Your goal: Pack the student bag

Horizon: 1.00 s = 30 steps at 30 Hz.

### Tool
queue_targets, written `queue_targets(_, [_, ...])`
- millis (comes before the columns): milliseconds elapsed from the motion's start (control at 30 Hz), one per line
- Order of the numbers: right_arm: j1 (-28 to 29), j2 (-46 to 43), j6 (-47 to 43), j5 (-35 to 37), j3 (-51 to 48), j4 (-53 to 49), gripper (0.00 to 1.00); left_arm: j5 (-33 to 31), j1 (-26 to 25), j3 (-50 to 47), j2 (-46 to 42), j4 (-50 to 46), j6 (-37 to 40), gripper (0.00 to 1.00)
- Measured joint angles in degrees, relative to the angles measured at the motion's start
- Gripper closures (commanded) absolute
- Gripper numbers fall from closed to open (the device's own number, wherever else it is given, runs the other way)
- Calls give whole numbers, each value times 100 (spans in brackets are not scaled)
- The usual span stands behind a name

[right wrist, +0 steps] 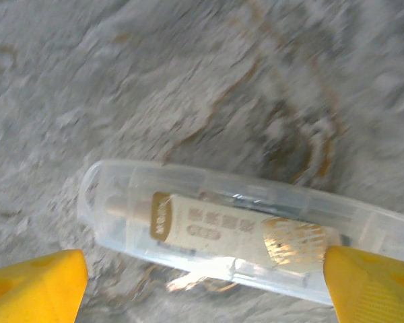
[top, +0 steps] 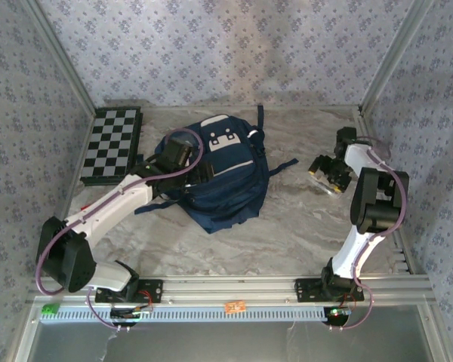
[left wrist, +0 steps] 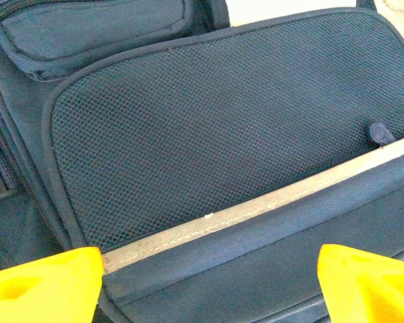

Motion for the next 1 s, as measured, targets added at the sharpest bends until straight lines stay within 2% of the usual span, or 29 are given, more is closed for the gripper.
queue_targets(267, [138,-20,-114,247,162,-280,11,-20,7,0,-66,-4,-2,17])
queue_targets(500, [271,46,-656,472,651,-586,13,-74,33,-96,-184,-4,-68,17])
queue_targets(700, [468,444,-1123,699,1021,-796,9,-83,72,-127,-219,-4,-111,17])
queue_targets(1000, [321,813,-1604,428,1025,-841,8,-83,111,-186,-323,-7,-151,17])
